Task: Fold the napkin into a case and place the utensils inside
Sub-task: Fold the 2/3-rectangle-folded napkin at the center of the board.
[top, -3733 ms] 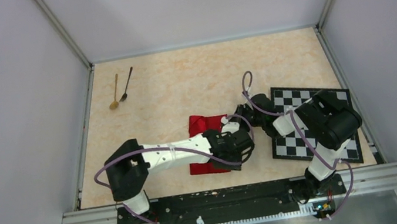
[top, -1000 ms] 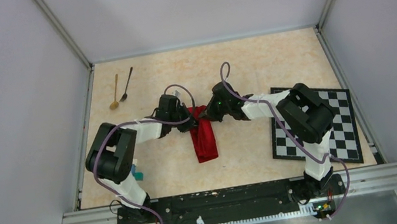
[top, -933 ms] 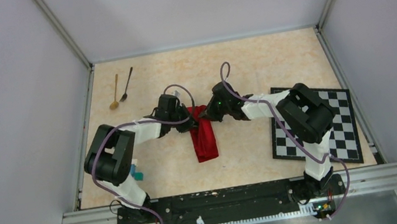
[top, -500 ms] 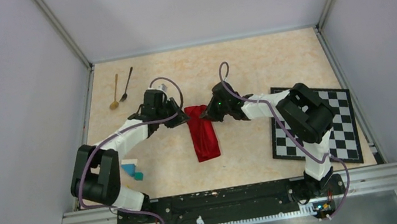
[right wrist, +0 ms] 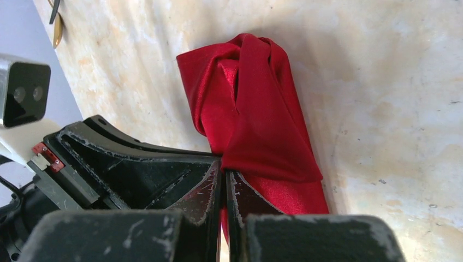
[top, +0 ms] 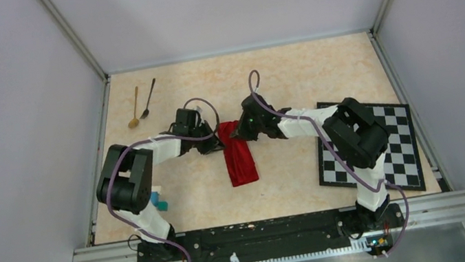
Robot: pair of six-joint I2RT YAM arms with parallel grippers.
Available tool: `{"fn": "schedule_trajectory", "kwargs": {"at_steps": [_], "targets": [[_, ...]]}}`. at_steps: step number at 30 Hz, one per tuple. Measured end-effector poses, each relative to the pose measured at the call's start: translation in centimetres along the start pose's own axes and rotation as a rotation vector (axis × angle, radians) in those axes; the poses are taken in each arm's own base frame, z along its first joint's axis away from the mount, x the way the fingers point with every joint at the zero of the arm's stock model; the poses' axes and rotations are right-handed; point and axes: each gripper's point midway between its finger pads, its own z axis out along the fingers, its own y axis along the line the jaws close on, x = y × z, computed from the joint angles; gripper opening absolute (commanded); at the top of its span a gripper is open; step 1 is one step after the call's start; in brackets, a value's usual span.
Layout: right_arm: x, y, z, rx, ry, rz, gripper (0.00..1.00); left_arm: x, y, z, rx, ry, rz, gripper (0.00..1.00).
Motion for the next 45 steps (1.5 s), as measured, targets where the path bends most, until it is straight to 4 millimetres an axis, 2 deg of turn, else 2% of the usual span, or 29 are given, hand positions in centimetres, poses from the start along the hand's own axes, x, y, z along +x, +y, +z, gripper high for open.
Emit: {"fn": "schedule_trajectory", "kwargs": {"at_steps": [11, 25, 28, 30, 32, 33, 36, 38, 41, 45], "targets": [[1.3, 0.5, 1.3, 0.038, 0.012, -0.073, 0.00, -0.3, -0.4, 0.4, 0.024, -0.009, 0.012, 0.03], [1.8, -0.2, 3.1, 0.062, 0.014, -0.048, 0.00, -0.3, -0.4, 0.4, 0.030, -0.014, 0.018, 0.04], [1.8, 0.0, 3.2, 0.058, 0.012, -0.033, 0.00, -0.2, -0.4, 0.4, 0.033, -0.017, 0.022, 0.10], [1.8, 0.0, 3.3, 0.057, 0.012, -0.025, 0.00, -0.1, -0.3, 0.2, 0.029, -0.021, 0.023, 0.18], [1.8, 0.2, 3.6, 0.051, 0.012, -0.021, 0.00, 0.0, -0.2, -0.1, 0.021, -0.026, 0.028, 0.31], [1.7, 0.4, 3.7, 0.045, 0.010, -0.020, 0.00, 0.0, 0.0, -0.4, 0.010, -0.029, 0.032, 0.40], [1.7, 0.5, 3.7, 0.041, 0.008, -0.018, 0.00, -0.1, 0.6, -1.8, -0.025, -0.050, 0.043, 0.56], [1.6, 0.5, 3.7, 0.039, 0.007, -0.018, 0.00, -0.3, 0.6, -3.1, -0.031, -0.072, 0.046, 0.59], [1.6, 0.5, 3.8, 0.039, 0.007, -0.018, 0.00, -0.8, -0.4, -4.8, 0.007, -0.109, 0.053, 0.57], [1.7, 0.5, 3.9, 0.034, 0.009, -0.018, 0.00, 0.2, -1.4, -4.9, 0.056, -0.090, 0.075, 0.49]]}}
